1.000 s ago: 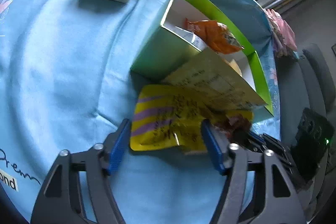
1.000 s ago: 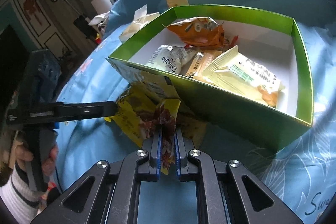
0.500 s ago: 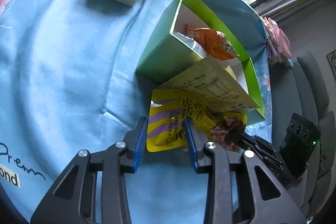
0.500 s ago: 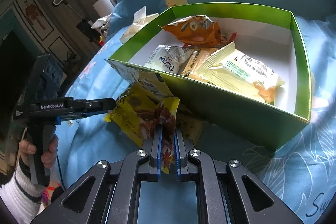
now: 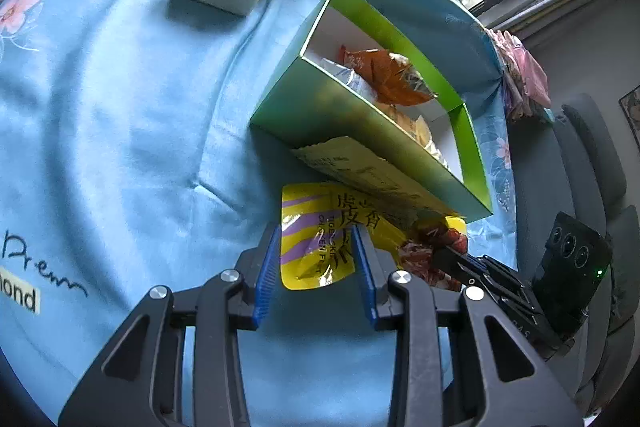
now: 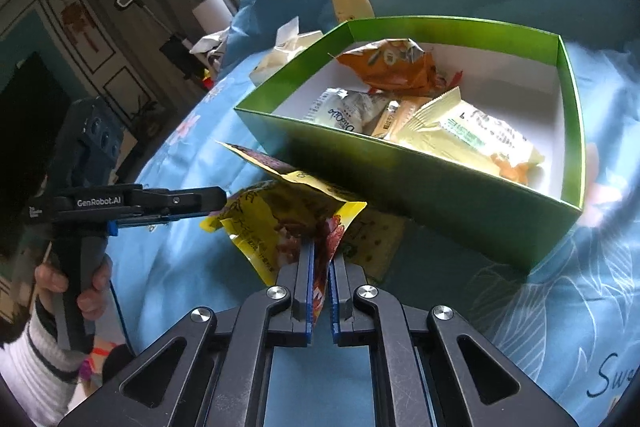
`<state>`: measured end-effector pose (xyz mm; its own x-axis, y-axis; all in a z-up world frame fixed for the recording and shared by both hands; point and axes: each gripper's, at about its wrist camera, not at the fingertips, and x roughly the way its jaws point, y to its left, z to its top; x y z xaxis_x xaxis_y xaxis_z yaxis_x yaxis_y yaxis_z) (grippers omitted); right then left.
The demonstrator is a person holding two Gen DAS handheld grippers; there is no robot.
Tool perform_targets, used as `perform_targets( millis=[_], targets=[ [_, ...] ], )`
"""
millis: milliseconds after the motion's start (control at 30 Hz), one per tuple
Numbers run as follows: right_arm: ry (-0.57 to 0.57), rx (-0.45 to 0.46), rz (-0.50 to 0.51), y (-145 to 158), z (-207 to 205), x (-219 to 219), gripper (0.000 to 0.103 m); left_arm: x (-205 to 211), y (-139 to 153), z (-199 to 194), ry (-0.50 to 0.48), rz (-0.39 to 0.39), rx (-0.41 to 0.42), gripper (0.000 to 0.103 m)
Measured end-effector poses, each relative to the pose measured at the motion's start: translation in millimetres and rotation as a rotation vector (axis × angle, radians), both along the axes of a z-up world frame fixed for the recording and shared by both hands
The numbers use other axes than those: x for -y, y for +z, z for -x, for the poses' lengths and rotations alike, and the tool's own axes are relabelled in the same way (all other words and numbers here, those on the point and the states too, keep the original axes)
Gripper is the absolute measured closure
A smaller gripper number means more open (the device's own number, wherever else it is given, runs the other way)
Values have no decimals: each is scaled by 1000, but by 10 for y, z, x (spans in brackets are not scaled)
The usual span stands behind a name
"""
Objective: Organize snacks
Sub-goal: 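Lift the yellow jerky bag with both grippers over the box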
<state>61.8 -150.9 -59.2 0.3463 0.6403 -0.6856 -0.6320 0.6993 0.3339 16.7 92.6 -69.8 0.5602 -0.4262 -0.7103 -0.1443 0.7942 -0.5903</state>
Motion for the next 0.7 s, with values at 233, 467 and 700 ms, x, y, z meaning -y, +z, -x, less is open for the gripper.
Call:
perform_targets(
  millis=[233,467,700],
  targets=[
    [21,40,-19,202,147,32,95,18,258,168,6,2,55,69],
    [35,91,-55,443,281,51,95,77,531,233,10,-60,101,69],
    [29,129,-88,615,294,114,95,119,733,197,8,-80,139,69]
  ],
)
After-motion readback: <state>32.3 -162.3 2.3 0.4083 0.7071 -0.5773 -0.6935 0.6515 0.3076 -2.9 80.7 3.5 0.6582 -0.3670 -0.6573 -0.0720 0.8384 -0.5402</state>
